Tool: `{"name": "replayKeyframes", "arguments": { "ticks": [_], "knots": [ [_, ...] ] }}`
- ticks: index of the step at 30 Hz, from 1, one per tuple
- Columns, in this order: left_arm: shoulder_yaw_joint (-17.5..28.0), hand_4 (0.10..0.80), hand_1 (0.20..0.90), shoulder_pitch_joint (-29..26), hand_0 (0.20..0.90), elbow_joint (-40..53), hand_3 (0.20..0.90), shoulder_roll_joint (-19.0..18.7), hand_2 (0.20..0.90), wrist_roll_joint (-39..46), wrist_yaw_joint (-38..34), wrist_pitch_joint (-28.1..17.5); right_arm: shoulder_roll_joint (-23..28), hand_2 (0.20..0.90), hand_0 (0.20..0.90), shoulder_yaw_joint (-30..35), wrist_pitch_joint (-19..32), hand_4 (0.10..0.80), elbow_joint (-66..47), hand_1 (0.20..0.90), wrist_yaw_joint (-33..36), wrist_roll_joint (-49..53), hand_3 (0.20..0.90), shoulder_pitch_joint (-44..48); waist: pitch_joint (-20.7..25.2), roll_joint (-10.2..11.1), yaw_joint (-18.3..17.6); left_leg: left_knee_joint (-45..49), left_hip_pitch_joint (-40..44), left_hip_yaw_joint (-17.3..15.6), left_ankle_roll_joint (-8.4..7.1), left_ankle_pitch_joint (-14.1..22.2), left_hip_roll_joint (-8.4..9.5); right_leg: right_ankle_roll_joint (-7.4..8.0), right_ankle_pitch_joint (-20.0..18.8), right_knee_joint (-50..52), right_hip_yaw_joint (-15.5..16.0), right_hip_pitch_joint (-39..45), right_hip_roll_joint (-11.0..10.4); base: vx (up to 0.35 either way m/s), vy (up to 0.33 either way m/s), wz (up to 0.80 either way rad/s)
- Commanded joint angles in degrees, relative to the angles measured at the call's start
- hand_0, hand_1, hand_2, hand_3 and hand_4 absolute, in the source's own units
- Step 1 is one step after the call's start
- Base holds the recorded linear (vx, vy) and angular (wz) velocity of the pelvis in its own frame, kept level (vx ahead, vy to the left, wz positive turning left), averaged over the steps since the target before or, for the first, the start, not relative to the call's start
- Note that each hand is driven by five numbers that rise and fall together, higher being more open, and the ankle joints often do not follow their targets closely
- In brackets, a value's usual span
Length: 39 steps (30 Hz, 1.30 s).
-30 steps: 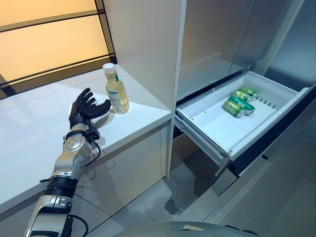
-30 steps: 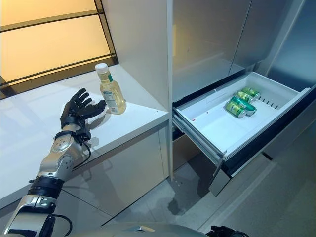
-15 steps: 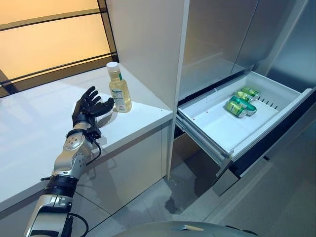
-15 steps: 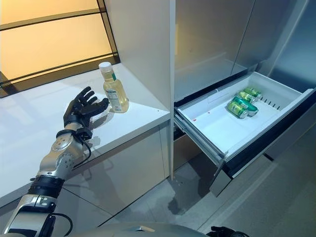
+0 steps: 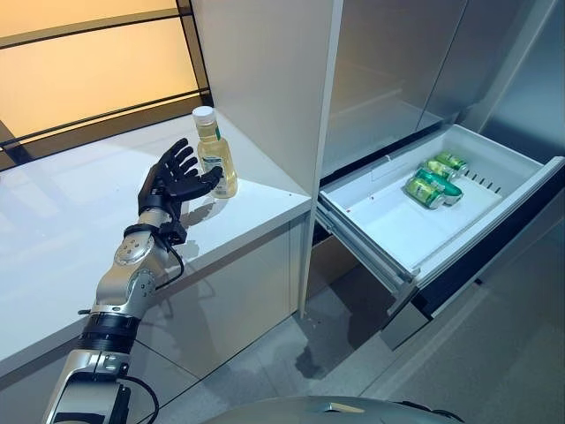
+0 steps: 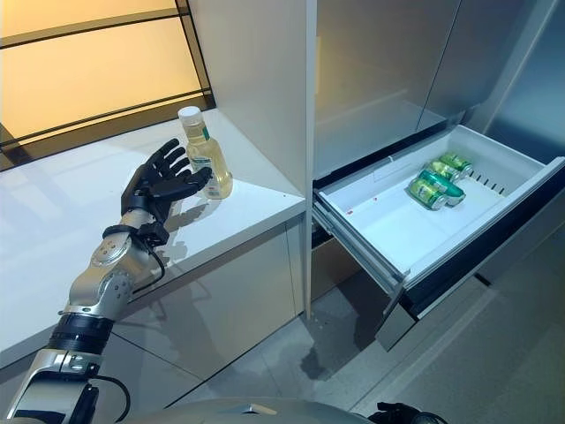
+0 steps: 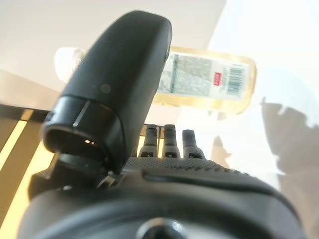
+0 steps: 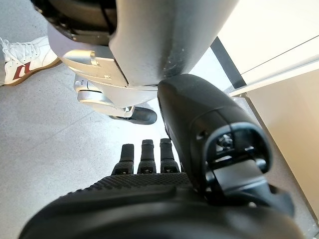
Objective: Put drinks into fridge and close the fridge
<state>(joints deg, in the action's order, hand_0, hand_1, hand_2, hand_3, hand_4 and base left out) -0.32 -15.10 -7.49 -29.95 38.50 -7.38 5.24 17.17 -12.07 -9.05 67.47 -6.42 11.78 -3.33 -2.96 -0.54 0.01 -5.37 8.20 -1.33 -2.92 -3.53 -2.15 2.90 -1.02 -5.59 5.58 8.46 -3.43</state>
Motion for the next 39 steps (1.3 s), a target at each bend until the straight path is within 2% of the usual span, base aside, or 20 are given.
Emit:
{"name": "replayKeyframes", "arguments": {
  "ticks": [1, 8, 13, 19, 39],
  "knots": [
    [2.23, 0.800, 0.900, -7.47, 0.900, 4.89, 0.900, -4.61, 0.900, -0.30, 1.50, -4.51, -1.56, 0.900, 0.900, -1.81, 0.23, 0.800, 0.23, 0.900, -1.50, 0.34, 0.900, 2.20, 0.93, 0.03, 0.08, 0.37, 0.07, 4.12, 2.92, 5.58, 3.96, 0.90, 1.95, 1.67, 0.44, 0.06, 1.59, 0.000, 0.000, 0.00],
    [3.32, 0.800, 0.900, -6.20, 0.900, 6.24, 0.900, -5.09, 0.900, 0.61, 2.82, -3.95, -1.38, 0.900, 0.900, -1.53, 0.19, 0.800, -0.15, 0.900, -1.54, 0.28, 0.900, 2.13, 0.73, 0.05, 0.46, 0.37, 0.07, 4.40, 2.95, 5.56, 4.06, 0.93, 1.91, 1.65, 0.69, 0.17, 1.52, 0.000, 0.000, 0.00],
    [2.54, 0.800, 0.900, -6.62, 0.900, 5.79, 0.900, -4.47, 0.900, 0.59, 3.27, -3.63, -1.56, 0.900, 0.900, -1.94, -0.06, 0.800, -0.24, 0.900, -1.36, 0.73, 0.900, 2.53, 0.79, 0.03, 0.42, 0.37, 0.03, 4.37, 2.94, 5.55, 4.12, 0.97, 1.81, 1.58, 0.79, 0.18, 1.47, 0.000, 0.000, 0.00],
    [0.87, 0.800, 0.900, -8.28, 0.900, 4.73, 0.900, -4.10, 0.900, 1.07, 2.84, -2.44, -1.48, 0.900, 0.900, -2.17, -0.70, 0.800, -0.26, 0.900, -1.42, 0.79, 0.900, 2.94, 1.16, -0.16, -0.03, 0.37, 0.06, 4.06, 2.94, 5.57, 4.16, 1.04, 1.66, 1.47, 0.52, 0.10, 1.51, 0.000, 0.000, 0.00],
    [-2.59, 0.800, 0.900, -15.43, 0.900, -2.24, 0.900, -1.95, 0.900, 1.03, -3.81, -5.31, -1.59, 0.900, 0.900, -4.02, -1.06, 0.800, 0.25, 0.900, -1.40, 0.41, 0.900, 3.60, 1.83, -0.27, -1.95, 0.37, 0.49, 2.75, 2.91, 5.78, 3.98, 0.97, 1.67, 1.54, -0.78, -0.06, 1.88, 0.000, 0.000, 0.00]
  ]
}}
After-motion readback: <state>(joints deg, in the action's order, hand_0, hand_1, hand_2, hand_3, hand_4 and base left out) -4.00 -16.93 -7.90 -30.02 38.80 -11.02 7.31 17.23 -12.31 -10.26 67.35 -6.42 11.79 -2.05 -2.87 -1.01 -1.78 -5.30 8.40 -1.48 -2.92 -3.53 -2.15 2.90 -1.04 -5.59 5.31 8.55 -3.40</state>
